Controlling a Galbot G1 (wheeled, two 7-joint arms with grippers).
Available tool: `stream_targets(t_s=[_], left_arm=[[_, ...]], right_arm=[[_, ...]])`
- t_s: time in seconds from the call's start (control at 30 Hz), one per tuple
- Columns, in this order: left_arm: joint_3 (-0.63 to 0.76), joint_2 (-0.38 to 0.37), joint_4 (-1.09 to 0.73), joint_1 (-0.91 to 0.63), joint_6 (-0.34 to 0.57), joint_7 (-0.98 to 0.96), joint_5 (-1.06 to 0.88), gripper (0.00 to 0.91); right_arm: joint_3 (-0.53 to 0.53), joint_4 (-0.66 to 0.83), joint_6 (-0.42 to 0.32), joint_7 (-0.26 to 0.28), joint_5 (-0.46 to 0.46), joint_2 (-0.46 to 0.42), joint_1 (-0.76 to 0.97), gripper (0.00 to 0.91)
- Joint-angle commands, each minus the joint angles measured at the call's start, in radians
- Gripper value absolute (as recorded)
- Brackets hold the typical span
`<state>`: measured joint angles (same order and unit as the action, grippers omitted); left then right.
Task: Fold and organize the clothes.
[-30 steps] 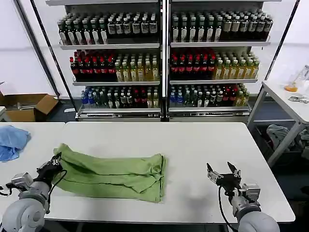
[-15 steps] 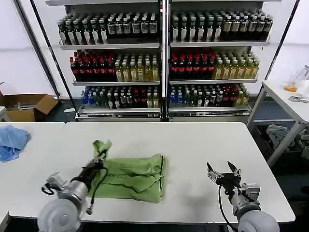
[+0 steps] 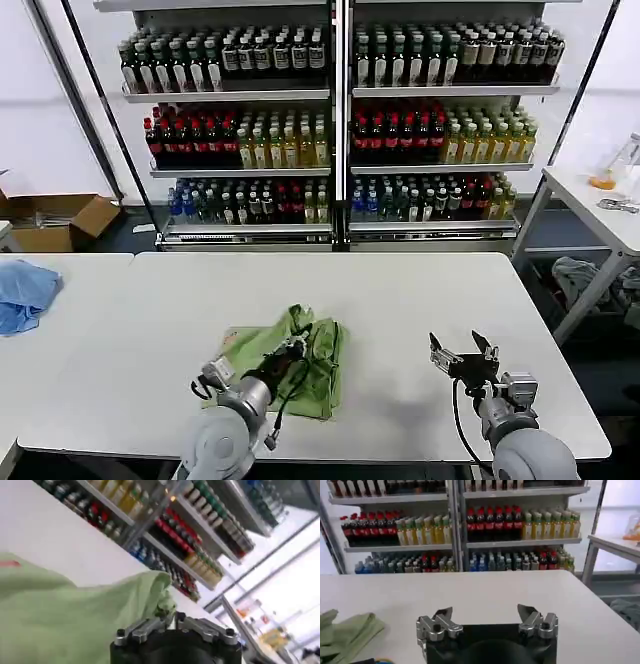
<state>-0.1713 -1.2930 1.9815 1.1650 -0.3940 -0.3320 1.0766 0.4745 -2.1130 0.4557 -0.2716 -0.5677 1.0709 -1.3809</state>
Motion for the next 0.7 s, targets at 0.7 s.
stream_targets(t_s=[0.7], left_arm=[[-0.337,0.213,-0.168,0.163,0.044,0.077,-0.320,0.907]], right_arm=[[0.009,-0.004,0.003,-0.002,0.005,0.016,-0.006,0.907]])
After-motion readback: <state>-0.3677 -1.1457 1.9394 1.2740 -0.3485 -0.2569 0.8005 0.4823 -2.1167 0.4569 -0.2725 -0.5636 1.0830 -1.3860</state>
